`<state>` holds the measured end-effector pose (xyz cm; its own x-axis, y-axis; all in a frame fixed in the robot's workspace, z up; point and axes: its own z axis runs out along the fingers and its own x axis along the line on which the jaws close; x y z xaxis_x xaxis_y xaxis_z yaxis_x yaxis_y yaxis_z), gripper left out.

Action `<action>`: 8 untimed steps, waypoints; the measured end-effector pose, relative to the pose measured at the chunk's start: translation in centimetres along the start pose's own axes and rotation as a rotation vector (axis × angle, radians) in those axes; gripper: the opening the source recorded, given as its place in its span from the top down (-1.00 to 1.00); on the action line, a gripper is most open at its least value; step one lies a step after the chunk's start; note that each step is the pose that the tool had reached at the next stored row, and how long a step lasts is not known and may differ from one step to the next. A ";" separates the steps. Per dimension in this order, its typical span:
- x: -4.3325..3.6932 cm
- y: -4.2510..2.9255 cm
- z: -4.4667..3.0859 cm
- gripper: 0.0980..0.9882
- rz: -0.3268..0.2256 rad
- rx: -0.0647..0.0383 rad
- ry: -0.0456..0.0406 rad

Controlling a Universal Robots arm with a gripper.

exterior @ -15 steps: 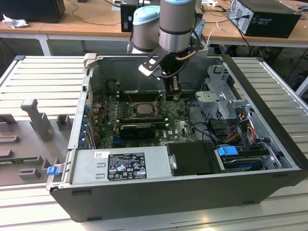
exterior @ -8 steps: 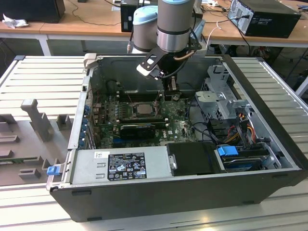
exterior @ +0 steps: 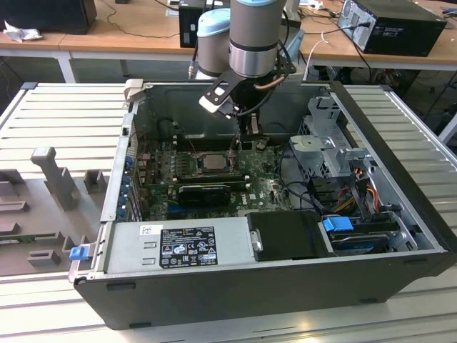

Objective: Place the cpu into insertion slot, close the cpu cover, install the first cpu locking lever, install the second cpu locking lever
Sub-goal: 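Close the cpu cover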

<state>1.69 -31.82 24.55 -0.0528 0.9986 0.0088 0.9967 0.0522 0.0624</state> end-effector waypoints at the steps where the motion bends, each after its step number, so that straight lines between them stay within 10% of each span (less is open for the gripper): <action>1: 0.01 -0.10 0.00 0.98 0.000 0.000 0.0000; 8: 0.05 -1.00 -0.06 0.98 0.000 0.000 0.0001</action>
<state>0.68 -31.82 24.54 -0.0528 0.9986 0.0089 0.9967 0.0521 0.0625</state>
